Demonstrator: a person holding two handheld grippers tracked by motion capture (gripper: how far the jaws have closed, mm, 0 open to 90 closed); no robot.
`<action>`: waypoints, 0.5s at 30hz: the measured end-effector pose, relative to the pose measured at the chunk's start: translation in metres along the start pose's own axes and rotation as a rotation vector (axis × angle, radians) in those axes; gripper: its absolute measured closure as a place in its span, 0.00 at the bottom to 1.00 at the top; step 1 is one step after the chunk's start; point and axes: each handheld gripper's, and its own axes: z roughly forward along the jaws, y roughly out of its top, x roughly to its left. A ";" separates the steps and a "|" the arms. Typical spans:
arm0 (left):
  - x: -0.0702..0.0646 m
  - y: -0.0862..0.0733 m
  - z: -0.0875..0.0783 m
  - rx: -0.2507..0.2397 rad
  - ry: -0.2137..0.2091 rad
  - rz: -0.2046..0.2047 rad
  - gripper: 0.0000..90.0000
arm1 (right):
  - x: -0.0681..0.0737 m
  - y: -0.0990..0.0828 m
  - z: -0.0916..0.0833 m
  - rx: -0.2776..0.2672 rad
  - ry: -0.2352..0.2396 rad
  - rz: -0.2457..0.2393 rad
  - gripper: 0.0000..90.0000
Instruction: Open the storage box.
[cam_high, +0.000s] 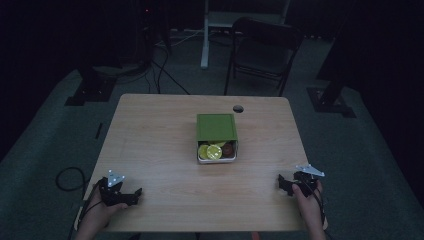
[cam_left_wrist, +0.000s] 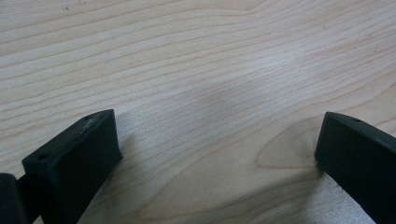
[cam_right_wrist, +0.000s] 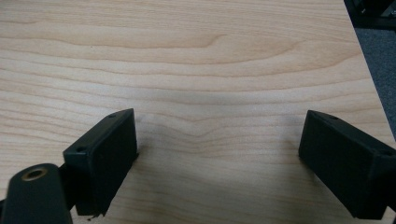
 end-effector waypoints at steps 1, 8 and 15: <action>0.000 0.000 0.000 0.000 0.000 0.000 0.00 | 0.000 0.000 0.000 0.000 0.000 0.000 0.12; -0.002 0.000 -0.001 -0.001 -0.023 0.029 0.00 | 0.000 0.000 0.000 0.001 0.000 0.000 0.12; -0.006 0.000 -0.001 -0.006 -0.043 0.071 0.01 | 0.000 0.000 0.000 0.001 0.000 0.000 0.12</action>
